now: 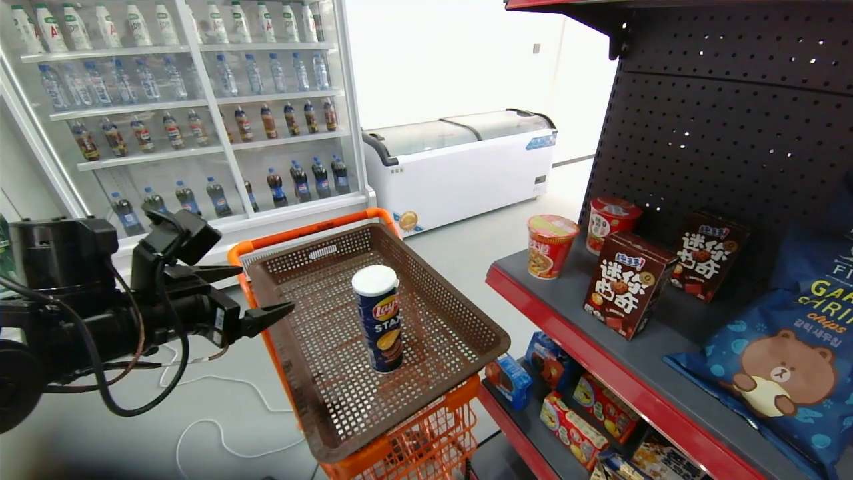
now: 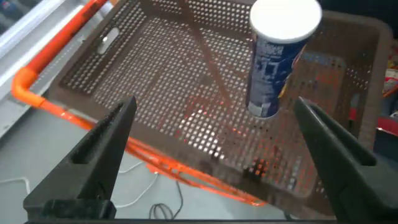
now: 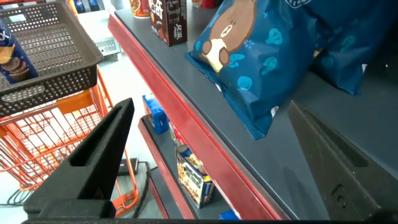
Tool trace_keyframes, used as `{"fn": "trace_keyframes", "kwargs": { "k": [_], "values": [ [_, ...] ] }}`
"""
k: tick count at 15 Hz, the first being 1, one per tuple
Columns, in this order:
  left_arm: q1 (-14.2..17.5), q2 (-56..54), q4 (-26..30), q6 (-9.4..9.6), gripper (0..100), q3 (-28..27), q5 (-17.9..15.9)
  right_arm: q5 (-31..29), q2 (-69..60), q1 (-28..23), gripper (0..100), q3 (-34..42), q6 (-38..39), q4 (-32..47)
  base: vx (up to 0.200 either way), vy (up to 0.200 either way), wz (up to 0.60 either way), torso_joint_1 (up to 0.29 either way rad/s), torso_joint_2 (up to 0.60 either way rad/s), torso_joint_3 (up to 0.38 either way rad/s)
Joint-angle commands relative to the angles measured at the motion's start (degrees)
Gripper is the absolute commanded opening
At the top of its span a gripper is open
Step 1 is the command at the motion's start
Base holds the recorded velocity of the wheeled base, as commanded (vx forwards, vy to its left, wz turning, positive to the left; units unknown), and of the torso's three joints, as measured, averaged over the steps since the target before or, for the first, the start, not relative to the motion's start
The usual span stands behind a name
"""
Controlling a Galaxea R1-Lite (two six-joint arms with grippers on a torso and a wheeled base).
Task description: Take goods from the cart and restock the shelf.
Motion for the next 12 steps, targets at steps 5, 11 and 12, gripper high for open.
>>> {"fn": "trace_keyframes", "kwargs": {
  "k": [5,11,12],
  "values": [
    [-9.01,14.13,-13.45,-8.06,100,-0.13,6.19,0.01,0.08,0.01,100,0.00,0.00,-0.02,0.000,0.000,0.00,0.000,0.00,0.000],
    [-12.97,24.33,-25.93,-11.48,100,-1.01,6.01,0.01,-0.01,0.01,100,0.00,0.00,-0.02,0.000,0.000,0.00,0.000,0.00,0.000],
    [-13.23,25.12,-26.37,-11.48,100,-1.36,6.10,0.01,0.08,0.01,100,0.00,0.00,-0.02,0.000,0.000,0.00,0.000,0.00,0.000]
  ]
}}
